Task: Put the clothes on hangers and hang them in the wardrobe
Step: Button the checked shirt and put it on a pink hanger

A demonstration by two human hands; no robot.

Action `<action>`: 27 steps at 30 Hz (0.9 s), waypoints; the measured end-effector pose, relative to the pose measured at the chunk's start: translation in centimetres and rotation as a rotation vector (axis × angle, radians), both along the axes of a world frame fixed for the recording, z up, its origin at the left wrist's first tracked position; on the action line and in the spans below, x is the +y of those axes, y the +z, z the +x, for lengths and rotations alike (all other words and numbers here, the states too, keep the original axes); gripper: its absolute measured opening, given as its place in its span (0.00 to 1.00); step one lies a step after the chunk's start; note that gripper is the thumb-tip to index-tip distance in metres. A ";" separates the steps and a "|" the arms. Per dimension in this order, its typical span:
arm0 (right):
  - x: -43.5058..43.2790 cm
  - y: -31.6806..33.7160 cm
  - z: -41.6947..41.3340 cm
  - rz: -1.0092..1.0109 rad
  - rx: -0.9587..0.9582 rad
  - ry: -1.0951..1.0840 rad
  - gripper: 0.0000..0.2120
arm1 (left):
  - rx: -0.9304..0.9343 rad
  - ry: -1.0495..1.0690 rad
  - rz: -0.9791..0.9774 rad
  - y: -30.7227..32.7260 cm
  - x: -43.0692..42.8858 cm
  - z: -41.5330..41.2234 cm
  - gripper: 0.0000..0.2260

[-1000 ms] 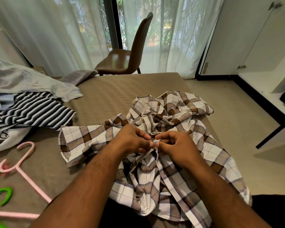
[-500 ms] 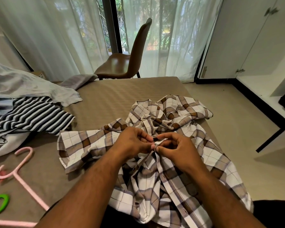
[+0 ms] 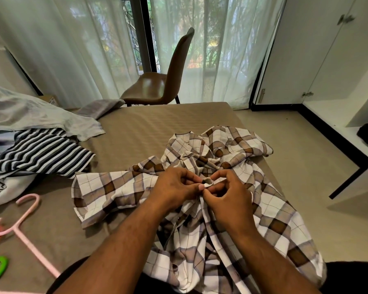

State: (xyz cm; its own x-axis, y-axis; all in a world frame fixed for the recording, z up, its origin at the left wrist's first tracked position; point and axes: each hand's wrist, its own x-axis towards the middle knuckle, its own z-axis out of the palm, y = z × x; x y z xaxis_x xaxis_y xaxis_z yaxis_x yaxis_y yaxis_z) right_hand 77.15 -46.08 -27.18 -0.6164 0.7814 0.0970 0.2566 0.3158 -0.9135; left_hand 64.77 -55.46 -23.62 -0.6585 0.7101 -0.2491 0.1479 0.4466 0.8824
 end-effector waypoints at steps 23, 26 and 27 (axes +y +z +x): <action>3.1 0.2 0.3 0.028 0.072 0.274 0.11 | 0.030 0.023 0.125 0.0 -0.3 -0.7 0.11; 3.5 0.4 0.5 0.061 0.076 0.302 0.14 | 0.007 -0.022 0.153 -0.1 -0.4 -1.0 0.10; 3.6 0.4 0.5 0.085 0.064 0.310 0.14 | 0.009 -0.047 0.152 -0.1 -0.4 -1.1 0.10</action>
